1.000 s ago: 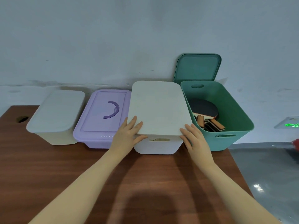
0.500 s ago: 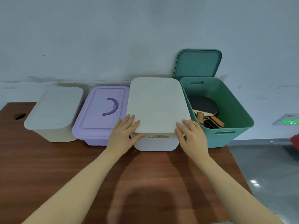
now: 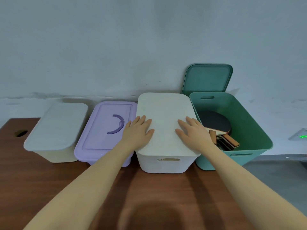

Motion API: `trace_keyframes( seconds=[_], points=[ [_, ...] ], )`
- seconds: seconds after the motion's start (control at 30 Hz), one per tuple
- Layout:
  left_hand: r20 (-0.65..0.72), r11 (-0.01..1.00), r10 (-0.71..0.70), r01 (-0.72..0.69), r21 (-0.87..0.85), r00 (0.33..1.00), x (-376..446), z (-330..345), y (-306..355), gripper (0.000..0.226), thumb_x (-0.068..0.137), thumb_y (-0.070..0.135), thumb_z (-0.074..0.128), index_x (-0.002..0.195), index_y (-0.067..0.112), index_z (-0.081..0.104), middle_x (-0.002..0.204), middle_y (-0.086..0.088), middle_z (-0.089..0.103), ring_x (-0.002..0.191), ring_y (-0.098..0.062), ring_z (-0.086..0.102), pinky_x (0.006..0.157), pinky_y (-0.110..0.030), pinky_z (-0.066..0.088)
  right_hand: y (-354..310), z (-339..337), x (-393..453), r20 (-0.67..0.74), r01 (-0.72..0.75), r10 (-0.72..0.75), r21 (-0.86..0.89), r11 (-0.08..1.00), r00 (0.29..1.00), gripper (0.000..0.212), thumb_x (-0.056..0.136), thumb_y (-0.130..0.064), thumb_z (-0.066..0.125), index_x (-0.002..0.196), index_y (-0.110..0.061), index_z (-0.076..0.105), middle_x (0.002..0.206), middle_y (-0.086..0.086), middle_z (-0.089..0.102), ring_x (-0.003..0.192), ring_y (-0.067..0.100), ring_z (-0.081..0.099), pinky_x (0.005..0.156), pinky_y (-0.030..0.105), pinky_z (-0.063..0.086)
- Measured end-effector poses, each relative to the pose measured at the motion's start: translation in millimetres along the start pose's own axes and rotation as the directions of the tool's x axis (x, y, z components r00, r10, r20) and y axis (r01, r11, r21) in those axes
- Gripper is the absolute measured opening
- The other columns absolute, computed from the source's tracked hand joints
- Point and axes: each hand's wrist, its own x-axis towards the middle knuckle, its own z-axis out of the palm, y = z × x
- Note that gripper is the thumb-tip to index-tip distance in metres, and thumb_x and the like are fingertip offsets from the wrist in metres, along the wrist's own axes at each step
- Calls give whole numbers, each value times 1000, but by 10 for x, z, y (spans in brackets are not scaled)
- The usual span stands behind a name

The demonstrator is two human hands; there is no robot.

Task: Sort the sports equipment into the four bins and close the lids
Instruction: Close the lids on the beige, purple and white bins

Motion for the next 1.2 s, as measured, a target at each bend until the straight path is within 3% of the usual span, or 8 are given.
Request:
trace_keyframes(
  seconds=[0.3,0.57,0.83,1.03,1.2],
  points=[
    [50,998,-41,38,55,998,700,-32,-146,63,96,52,22,150,22,10,158,-3,1,144,-19,-2,116,-41,1,43,-22,817,146,-46,49,-23,999,988,59,93,-61,23,146,-38,15,158,2,8,144,32,1,116,42,9],
    [47,999,-43,44,-19,998,1091,41,-305,67,95,55,22,150,23,2,157,-3,-12,143,-15,-14,117,-39,-2,-6,123,1185,84,-68,78,-119,991,993,59,94,-59,18,148,-38,8,158,7,3,142,37,-2,116,45,2],
    [-12,997,-43,42,-72,999,1091,128,-313,69,94,56,24,150,20,4,157,-4,-9,143,-18,-11,117,-36,0,3,177,1168,54,-86,93,-118,989,994,59,93,-60,16,147,-39,8,158,6,1,143,35,-4,116,45,0],
    [-25,999,-29,28,-24,999,1090,43,-285,67,94,54,26,149,17,11,157,-7,0,144,-21,-3,116,-38,4,-20,119,1143,21,-90,90,-37,995,996,54,95,-55,25,145,-37,22,157,4,12,143,31,3,116,42,5],
    [-149,998,1,-10,-54,989,1073,-135,-79,57,97,43,32,147,16,21,156,-7,12,143,-22,9,113,-35,9,131,-37,1111,-132,-16,28,91,996,991,46,96,-42,39,140,-29,39,148,2,35,133,25,33,108,35,22]
  ],
)
